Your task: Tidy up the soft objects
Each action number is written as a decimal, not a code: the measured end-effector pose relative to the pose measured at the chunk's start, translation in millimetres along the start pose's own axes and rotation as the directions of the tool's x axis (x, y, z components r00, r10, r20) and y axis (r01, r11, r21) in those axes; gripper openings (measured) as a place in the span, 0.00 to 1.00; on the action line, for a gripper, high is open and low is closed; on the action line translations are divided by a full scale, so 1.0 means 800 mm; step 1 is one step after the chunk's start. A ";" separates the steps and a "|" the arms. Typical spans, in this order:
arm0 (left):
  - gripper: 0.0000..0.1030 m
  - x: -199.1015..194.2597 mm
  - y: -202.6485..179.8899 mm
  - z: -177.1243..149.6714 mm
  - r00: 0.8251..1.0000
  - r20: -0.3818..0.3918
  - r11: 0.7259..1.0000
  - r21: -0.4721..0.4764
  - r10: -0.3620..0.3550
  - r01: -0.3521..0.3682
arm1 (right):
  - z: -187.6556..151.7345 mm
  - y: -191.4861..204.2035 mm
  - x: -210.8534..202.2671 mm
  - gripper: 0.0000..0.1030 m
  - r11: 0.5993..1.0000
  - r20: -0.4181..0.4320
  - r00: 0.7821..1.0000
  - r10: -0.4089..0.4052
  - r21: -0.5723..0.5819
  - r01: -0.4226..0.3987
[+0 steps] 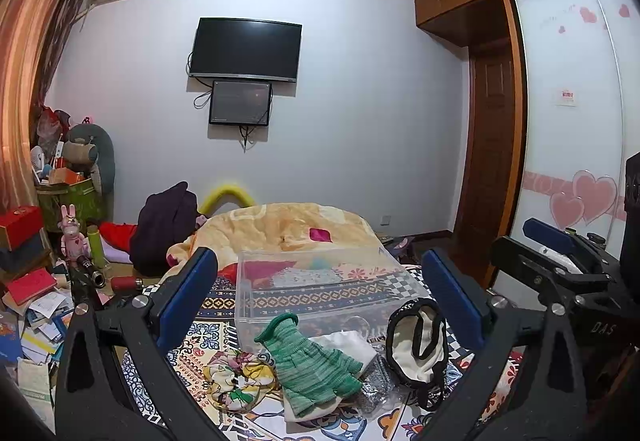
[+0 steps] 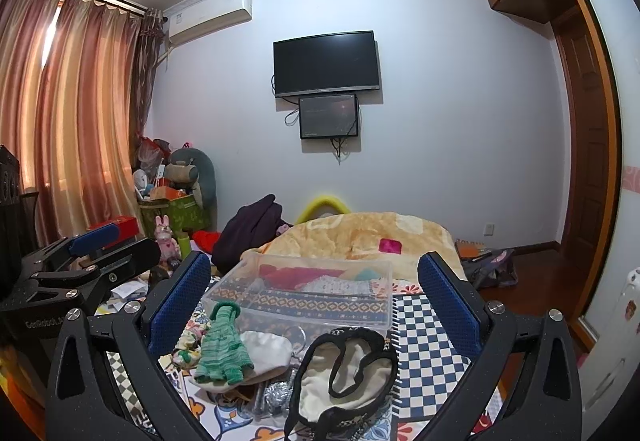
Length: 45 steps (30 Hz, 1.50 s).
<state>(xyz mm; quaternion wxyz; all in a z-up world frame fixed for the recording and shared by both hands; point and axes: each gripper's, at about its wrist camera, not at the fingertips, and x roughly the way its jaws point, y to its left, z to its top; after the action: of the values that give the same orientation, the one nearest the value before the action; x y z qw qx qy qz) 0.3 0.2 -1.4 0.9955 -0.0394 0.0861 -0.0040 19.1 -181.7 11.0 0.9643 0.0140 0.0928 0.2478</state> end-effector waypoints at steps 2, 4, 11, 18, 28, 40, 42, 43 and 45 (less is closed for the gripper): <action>1.00 0.000 0.000 0.000 1.000 0.001 1.000 0.000 0.003 -0.003 | 0.000 0.000 0.000 1.00 1.000 0.001 1.000 -0.002 0.000 0.002; 1.00 0.000 0.000 0.000 1.000 0.001 1.000 -0.001 0.002 -0.002 | 0.000 0.000 0.001 1.00 1.000 0.001 1.000 -0.001 0.000 0.001; 1.00 0.000 0.000 -0.001 1.000 0.002 1.000 -0.002 0.002 -0.002 | 0.000 -0.001 0.000 1.00 1.000 0.003 1.000 -0.002 0.003 0.002; 1.00 -0.001 0.000 -0.001 1.000 0.003 1.000 0.004 0.004 -0.004 | 0.000 -0.001 0.000 1.00 1.000 0.004 1.000 -0.001 0.003 0.001; 1.00 -0.002 -0.001 0.000 1.000 0.002 1.000 0.003 -0.001 0.001 | 0.001 0.001 -0.002 1.00 1.000 0.007 1.000 0.001 0.003 -0.001; 1.00 -0.003 -0.002 0.000 1.000 0.001 1.000 0.004 -0.003 0.003 | 0.003 0.003 -0.003 1.00 1.000 0.008 1.000 0.004 0.004 -0.004; 1.00 -0.004 -0.003 0.000 1.000 0.002 1.000 0.007 -0.004 0.004 | 0.003 0.004 -0.003 1.00 1.000 0.009 1.000 0.004 0.004 -0.004; 1.00 -0.004 -0.003 0.001 1.000 0.002 1.000 0.008 -0.004 0.004 | 0.003 0.005 -0.003 1.00 1.000 0.010 1.000 0.004 0.004 -0.004; 1.00 -0.004 -0.004 0.001 1.000 0.002 1.000 0.009 -0.006 0.006 | 0.002 0.004 -0.003 1.00 1.000 0.011 1.000 0.005 0.004 -0.005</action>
<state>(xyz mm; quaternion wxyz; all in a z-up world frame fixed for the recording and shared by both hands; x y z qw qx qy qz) -2.6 -2.6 -0.1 0.9957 -0.0353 0.0851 -0.0076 15.8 -179.7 13.5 0.9641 0.0175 0.0879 0.2501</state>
